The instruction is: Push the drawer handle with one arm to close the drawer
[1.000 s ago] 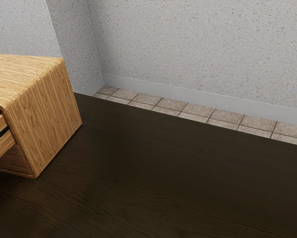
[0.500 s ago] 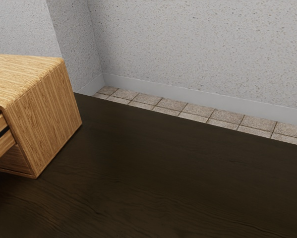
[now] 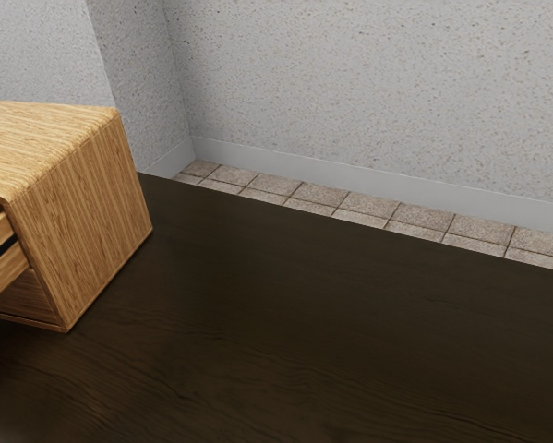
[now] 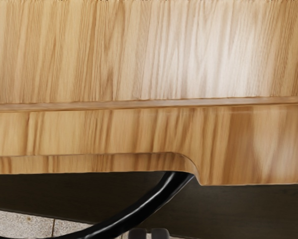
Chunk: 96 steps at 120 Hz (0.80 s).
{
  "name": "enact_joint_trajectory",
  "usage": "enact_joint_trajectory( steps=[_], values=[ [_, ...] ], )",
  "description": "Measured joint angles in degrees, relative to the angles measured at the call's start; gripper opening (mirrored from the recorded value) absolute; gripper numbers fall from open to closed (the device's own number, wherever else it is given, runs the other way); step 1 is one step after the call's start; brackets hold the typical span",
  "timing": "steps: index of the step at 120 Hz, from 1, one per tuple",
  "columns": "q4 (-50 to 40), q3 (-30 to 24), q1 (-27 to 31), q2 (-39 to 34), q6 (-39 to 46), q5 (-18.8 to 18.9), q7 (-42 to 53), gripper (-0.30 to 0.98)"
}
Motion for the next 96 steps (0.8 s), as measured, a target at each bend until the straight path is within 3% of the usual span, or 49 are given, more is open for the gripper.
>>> enact_joint_trajectory(
  steps=[96],
  values=[
    [5.26, -2.0, -0.18, 7.26, 1.58, -3.06, -0.06, -0.1]
  ],
)
